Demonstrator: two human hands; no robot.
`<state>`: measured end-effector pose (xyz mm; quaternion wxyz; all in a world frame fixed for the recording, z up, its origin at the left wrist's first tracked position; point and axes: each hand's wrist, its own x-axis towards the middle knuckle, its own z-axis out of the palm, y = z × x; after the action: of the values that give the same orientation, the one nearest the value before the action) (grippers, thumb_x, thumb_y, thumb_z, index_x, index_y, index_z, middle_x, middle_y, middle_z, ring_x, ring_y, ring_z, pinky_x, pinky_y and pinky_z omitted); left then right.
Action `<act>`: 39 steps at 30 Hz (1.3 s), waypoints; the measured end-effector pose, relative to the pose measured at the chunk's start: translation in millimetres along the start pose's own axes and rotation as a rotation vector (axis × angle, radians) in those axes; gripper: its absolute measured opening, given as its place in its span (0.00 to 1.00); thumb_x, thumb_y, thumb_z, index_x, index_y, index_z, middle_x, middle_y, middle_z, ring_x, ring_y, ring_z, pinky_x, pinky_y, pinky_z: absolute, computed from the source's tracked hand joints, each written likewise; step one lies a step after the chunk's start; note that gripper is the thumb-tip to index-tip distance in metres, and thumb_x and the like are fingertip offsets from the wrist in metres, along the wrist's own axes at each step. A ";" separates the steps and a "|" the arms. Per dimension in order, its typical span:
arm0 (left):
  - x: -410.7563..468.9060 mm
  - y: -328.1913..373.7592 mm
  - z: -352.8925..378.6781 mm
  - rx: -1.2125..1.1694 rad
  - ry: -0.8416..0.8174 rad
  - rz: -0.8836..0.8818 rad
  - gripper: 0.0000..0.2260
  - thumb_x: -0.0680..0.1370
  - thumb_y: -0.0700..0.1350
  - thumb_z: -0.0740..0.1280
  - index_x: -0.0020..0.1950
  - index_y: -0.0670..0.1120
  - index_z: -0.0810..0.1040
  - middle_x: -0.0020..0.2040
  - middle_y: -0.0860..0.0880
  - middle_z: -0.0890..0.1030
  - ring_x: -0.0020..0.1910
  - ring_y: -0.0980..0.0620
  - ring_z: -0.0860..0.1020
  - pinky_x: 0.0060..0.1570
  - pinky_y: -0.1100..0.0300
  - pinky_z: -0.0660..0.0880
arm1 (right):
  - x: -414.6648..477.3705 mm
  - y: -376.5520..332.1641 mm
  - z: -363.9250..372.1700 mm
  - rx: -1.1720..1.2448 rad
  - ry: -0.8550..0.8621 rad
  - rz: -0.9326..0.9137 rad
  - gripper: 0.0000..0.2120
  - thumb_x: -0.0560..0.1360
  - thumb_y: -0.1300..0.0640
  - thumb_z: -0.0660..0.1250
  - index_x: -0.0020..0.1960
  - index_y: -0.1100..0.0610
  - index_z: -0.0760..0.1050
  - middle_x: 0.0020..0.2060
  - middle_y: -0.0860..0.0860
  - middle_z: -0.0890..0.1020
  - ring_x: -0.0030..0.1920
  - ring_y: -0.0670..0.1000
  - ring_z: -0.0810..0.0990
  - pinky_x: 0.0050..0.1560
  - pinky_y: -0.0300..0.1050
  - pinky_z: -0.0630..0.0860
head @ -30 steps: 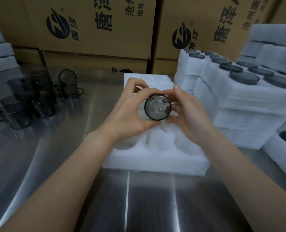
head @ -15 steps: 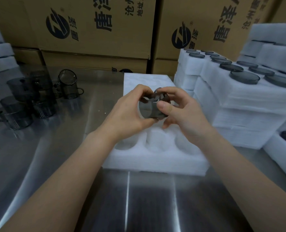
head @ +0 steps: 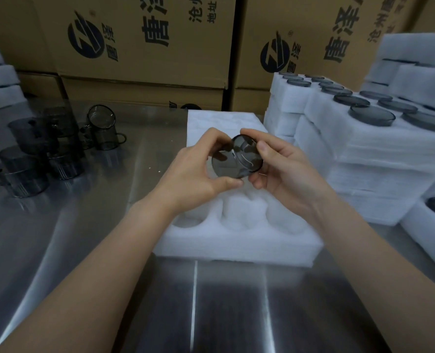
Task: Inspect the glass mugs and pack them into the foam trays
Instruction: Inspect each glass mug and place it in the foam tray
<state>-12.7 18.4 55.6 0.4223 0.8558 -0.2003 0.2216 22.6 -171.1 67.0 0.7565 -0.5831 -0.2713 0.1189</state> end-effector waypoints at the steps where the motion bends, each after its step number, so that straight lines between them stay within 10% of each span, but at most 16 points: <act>1: -0.3 -0.6 -0.8 -0.034 0.007 -0.011 0.23 0.68 0.48 0.79 0.58 0.51 0.72 0.51 0.61 0.79 0.53 0.67 0.77 0.50 0.74 0.70 | 0.3 -0.1 -2.1 0.043 -0.060 0.017 0.14 0.76 0.58 0.65 0.60 0.52 0.80 0.43 0.53 0.82 0.32 0.49 0.77 0.32 0.39 0.76; 12: -1.6 -0.1 0.4 0.057 -0.060 -0.001 0.23 0.65 0.55 0.77 0.55 0.56 0.72 0.49 0.59 0.80 0.49 0.56 0.79 0.50 0.47 0.78 | 0.5 5.1 12.7 -0.357 0.167 -0.010 0.17 0.64 0.50 0.77 0.48 0.52 0.74 0.45 0.52 0.77 0.27 0.50 0.75 0.22 0.41 0.69; 25: -0.5 -1.7 1.1 0.085 -0.004 -0.004 0.23 0.66 0.58 0.73 0.58 0.59 0.70 0.51 0.61 0.78 0.51 0.58 0.78 0.51 0.53 0.76 | -0.9 2.2 11.1 -0.205 0.199 -0.028 0.13 0.83 0.63 0.56 0.55 0.54 0.78 0.44 0.58 0.80 0.31 0.55 0.76 0.27 0.43 0.75; 31: 0.6 -1.6 1.0 0.015 0.062 0.018 0.25 0.68 0.52 0.75 0.61 0.58 0.68 0.53 0.62 0.78 0.53 0.63 0.77 0.50 0.71 0.70 | 0.8 0.0 11.8 -0.051 0.172 0.101 0.15 0.82 0.55 0.60 0.68 0.57 0.72 0.52 0.59 0.80 0.33 0.55 0.81 0.31 0.44 0.78; 39: -0.4 0.8 -0.9 0.020 -0.001 0.077 0.32 0.72 0.39 0.74 0.61 0.71 0.64 0.73 0.66 0.63 0.73 0.59 0.65 0.67 0.65 0.65 | -0.8 -0.3 10.9 -0.037 0.073 0.075 0.15 0.76 0.48 0.65 0.59 0.55 0.76 0.52 0.55 0.84 0.46 0.58 0.85 0.38 0.47 0.81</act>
<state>-13.7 18.7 56.4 0.4050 0.8517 -0.2311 0.2390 15.9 -162.6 69.0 0.7500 -0.6107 -0.2238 0.1207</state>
